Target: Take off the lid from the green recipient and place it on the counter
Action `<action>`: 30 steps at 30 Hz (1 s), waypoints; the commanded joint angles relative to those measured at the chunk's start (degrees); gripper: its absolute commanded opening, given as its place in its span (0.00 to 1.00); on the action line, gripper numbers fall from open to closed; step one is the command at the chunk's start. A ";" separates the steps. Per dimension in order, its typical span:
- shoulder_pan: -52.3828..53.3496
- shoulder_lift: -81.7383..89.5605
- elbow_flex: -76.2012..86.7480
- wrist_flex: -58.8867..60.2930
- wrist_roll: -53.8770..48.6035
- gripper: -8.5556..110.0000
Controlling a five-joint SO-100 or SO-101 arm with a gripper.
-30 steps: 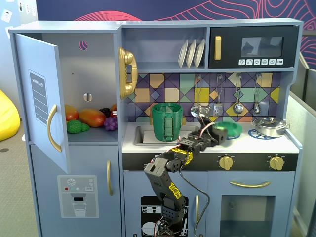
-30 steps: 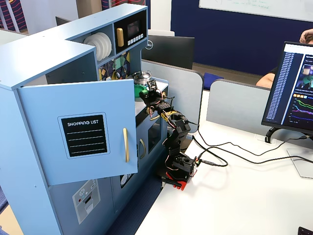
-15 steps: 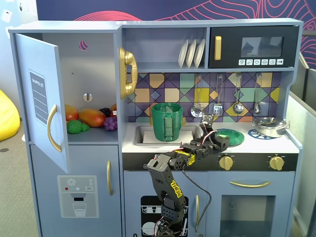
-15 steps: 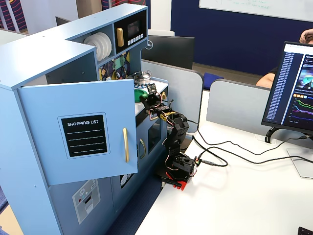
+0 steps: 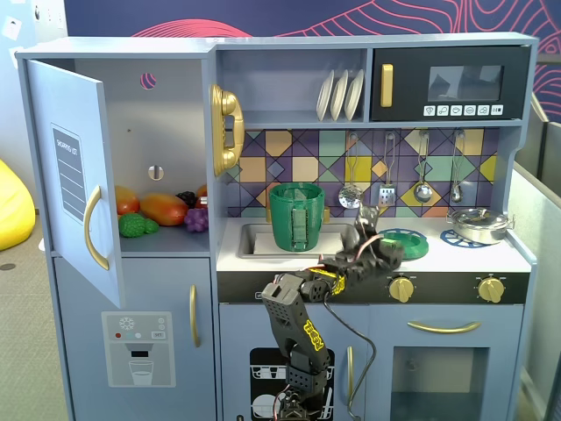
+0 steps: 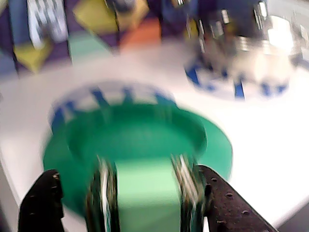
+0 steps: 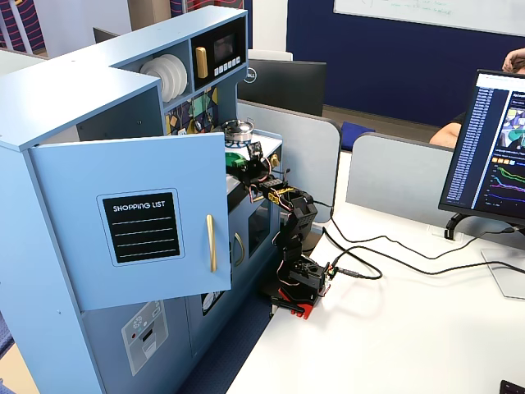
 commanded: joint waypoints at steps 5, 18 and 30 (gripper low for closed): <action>-1.67 18.54 -14.15 19.95 -0.44 0.32; -17.84 55.20 13.45 80.95 -1.49 0.16; -34.89 56.34 46.58 67.85 5.62 0.07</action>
